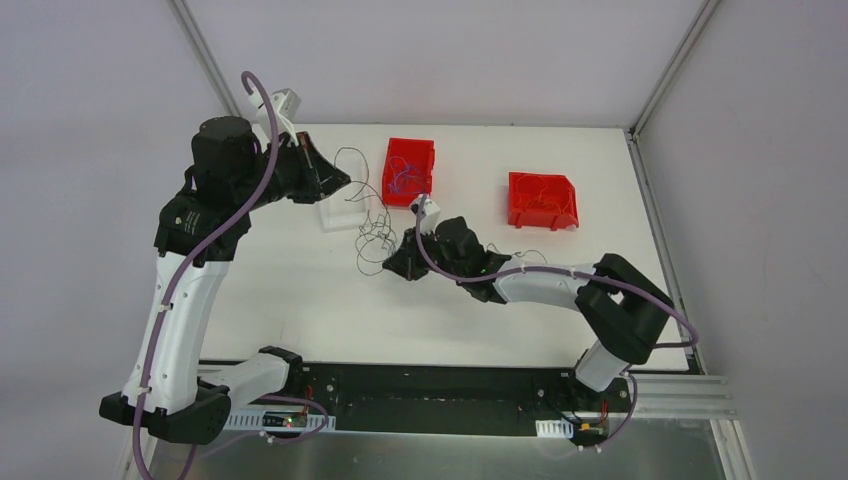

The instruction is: Untangle the cables

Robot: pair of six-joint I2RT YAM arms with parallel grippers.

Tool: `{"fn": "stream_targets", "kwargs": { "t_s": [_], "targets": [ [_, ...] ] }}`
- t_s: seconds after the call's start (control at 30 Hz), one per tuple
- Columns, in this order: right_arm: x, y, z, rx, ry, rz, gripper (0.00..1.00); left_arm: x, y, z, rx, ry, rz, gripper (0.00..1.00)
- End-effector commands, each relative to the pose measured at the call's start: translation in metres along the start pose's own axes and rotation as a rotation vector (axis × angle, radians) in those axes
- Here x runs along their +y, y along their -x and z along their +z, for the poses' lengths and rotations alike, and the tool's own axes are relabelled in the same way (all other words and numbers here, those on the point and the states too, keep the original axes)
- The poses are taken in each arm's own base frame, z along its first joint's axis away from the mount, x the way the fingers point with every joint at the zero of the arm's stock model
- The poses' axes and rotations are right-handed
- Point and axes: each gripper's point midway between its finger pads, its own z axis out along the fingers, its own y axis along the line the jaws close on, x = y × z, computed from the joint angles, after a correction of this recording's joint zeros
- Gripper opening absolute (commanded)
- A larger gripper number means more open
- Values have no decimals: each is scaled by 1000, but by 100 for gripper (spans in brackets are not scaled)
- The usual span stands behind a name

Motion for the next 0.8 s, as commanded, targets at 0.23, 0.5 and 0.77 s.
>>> {"fn": "stream_targets", "kwargs": {
  "t_s": [0.23, 0.5, 0.77],
  "targets": [
    [-65, 17, -55, -204, -336, 127, 0, 29, 28, -17, -170, 197, 33, 0],
    [-173, -16, -183, -238, -774, 469, 0, 87, 38, -48, -247, 547, 88, 0],
    [-191, 18, -266, -367, -941, 489, 0, 100, 34, -49, -233, 610, 81, 0]
  ]
}}
